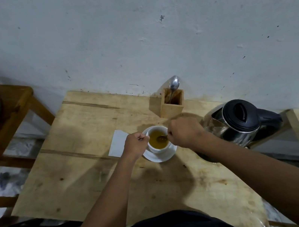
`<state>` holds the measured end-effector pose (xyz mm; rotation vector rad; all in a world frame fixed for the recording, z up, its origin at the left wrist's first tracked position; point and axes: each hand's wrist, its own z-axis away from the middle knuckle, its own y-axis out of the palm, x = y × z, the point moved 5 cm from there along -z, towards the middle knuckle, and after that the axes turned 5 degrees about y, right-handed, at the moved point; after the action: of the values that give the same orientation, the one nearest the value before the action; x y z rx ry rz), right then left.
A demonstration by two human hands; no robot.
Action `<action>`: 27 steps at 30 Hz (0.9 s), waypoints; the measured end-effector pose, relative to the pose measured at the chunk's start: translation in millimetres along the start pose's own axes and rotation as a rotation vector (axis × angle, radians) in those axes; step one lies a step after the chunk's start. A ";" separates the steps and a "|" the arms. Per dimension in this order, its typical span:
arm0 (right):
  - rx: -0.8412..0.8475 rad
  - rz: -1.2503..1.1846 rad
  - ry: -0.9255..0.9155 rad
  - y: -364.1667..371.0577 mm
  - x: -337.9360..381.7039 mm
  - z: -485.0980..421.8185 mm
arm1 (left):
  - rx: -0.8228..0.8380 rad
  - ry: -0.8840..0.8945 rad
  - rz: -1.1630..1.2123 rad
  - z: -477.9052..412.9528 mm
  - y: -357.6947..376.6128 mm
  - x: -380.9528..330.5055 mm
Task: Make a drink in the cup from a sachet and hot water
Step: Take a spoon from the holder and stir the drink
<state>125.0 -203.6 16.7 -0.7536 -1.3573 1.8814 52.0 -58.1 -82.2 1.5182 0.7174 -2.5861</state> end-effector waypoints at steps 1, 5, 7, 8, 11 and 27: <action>0.010 -0.040 -0.004 1.0 1.1 0.4 | 0.003 -0.002 -0.006 -0.1 0.1 -0.1; -0.035 -0.068 -0.006 7.2 10.2 1.8 | 0.007 -0.006 -0.018 -0.8 -0.1 -0.5; -0.066 -0.001 0.001 8.0 11.7 0.3 | 0.016 -0.010 -0.017 -0.7 -0.7 -1.0; -0.061 0.024 0.008 7.7 11.0 -0.6 | 0.020 -0.012 -0.013 -0.6 -0.9 -1.1; -0.031 0.058 0.035 1.5 6.1 0.5 | 0.027 -0.016 -0.009 -0.6 -1.0 -0.9; -0.028 -0.013 0.101 -2.8 6.4 1.5 | 0.020 -0.029 -0.004 -0.2 -1.7 -0.9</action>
<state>120.6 -198.7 19.4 -0.8406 -1.3251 1.7930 52.2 -56.7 -80.9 1.4831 0.6951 -2.6203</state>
